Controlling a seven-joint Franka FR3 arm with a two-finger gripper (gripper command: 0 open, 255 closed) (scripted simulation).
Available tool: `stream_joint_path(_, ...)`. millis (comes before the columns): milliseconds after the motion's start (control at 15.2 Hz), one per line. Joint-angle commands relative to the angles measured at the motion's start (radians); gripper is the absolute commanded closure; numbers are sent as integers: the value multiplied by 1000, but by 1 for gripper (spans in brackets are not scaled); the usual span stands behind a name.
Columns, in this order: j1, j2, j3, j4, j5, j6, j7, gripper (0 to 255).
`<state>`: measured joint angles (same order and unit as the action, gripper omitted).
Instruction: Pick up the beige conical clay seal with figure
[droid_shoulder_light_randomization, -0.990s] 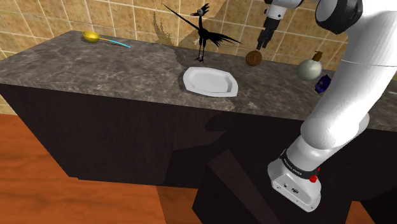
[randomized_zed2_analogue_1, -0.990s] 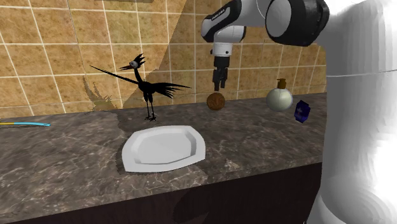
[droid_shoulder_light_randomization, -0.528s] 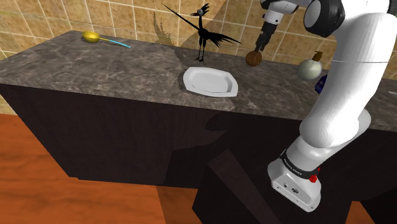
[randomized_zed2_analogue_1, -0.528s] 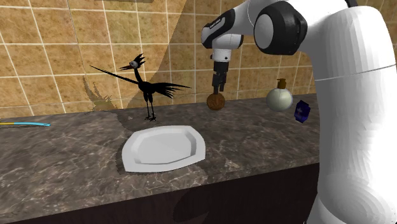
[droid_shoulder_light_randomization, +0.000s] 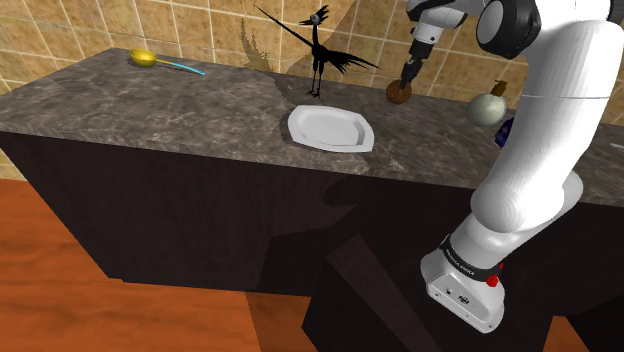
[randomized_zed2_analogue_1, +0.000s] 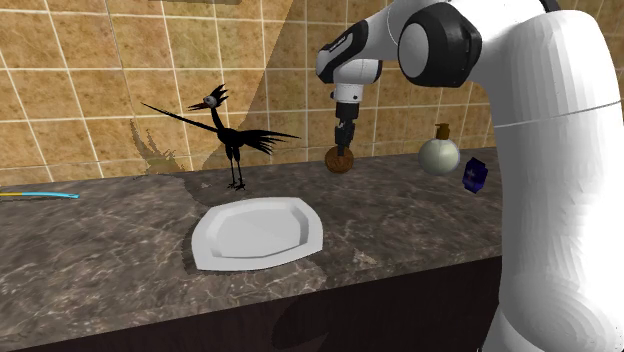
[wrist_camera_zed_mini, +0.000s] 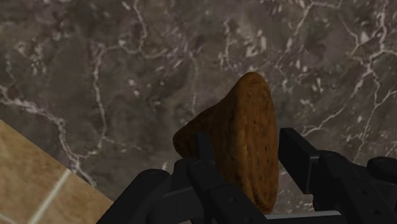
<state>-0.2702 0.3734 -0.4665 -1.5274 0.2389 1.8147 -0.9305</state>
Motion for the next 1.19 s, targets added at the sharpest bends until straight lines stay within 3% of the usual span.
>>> stream_joint_path(0, 0, 1, 0, -1, 0, 0, 0, 255)
stream_joint_path(330, 1, -1, 0, -3, -1, 1, 0, 255)
stream_joint_path(1122, -14, -5, -6, 154, -8, -158, 17, 255)
